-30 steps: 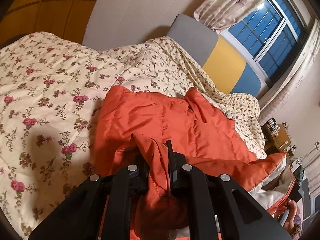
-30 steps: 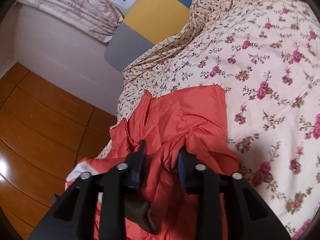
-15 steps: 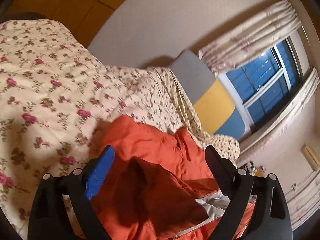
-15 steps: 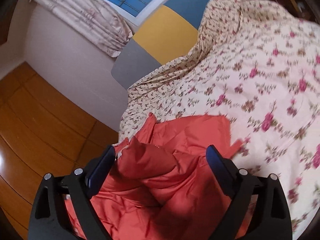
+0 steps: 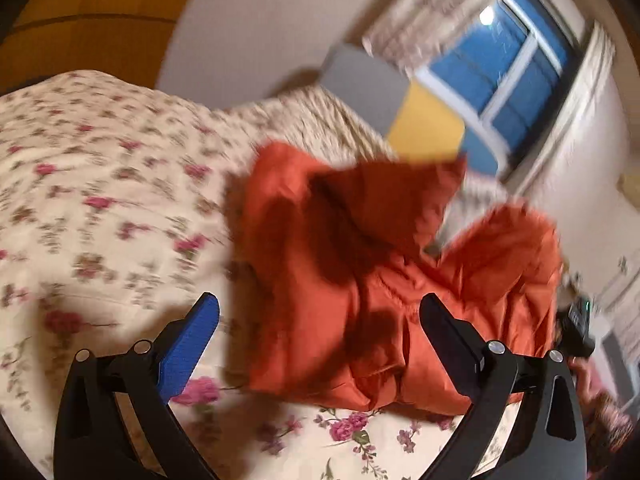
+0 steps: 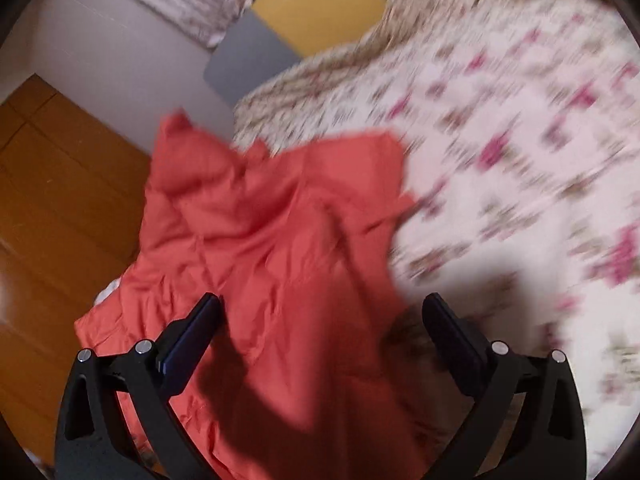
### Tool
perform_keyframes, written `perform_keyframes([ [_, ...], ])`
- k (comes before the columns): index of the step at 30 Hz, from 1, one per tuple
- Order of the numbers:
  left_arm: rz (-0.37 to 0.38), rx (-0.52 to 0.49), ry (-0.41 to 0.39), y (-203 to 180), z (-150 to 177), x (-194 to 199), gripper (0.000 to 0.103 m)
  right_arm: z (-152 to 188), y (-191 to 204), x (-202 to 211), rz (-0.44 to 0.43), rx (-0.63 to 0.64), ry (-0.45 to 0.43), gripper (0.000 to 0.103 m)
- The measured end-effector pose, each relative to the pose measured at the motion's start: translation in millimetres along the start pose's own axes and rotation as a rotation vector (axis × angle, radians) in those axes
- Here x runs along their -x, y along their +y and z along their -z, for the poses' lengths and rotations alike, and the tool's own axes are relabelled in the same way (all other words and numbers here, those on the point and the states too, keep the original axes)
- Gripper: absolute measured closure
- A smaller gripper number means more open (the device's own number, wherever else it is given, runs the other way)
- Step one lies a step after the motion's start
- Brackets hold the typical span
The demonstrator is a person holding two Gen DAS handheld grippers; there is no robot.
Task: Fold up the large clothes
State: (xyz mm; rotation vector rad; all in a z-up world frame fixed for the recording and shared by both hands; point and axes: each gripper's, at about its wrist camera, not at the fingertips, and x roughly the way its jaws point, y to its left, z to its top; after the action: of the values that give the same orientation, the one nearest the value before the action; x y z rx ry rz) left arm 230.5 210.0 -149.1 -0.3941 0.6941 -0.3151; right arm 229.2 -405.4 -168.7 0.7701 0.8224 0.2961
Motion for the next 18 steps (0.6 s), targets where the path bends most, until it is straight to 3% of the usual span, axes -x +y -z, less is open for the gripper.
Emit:
perform_keyframes([
  [3, -0.025, 0.008, 0.044, -4, -10, -28, 0.004, 1, 0, -14, -0.003, -0.005, 0.01, 0.005],
  [6, 0.02, 0.095, 0.119, -1, -16, -55, 0.006, 4, 4, -21, 0.029, 0.017, 0.035, 0.028],
  [8, 0.014, 0.108, 0.148, -3, -13, -67, 0.014, 8, 5, -23, 0.017, 0.015, 0.051, 0.043],
  [10, 0.004, 0.09, 0.15, -7, -12, -66, 0.03, 10, 4, -20, -0.007, 0.009, 0.059, 0.05],
  [13, 0.052, 0.103, 0.172, -6, -6, -56, 0.054, 18, 0, -12, -0.05, -0.009, 0.068, 0.058],
  [15, 0.066, 0.091, 0.185, -7, -2, -47, 0.061, 22, 3, -6, -0.056, -0.001, 0.076, 0.058],
  [18, 0.07, 0.08, 0.194, -10, 8, -36, 0.062, 32, 4, 5, -0.065, 0.001, 0.087, 0.058],
])
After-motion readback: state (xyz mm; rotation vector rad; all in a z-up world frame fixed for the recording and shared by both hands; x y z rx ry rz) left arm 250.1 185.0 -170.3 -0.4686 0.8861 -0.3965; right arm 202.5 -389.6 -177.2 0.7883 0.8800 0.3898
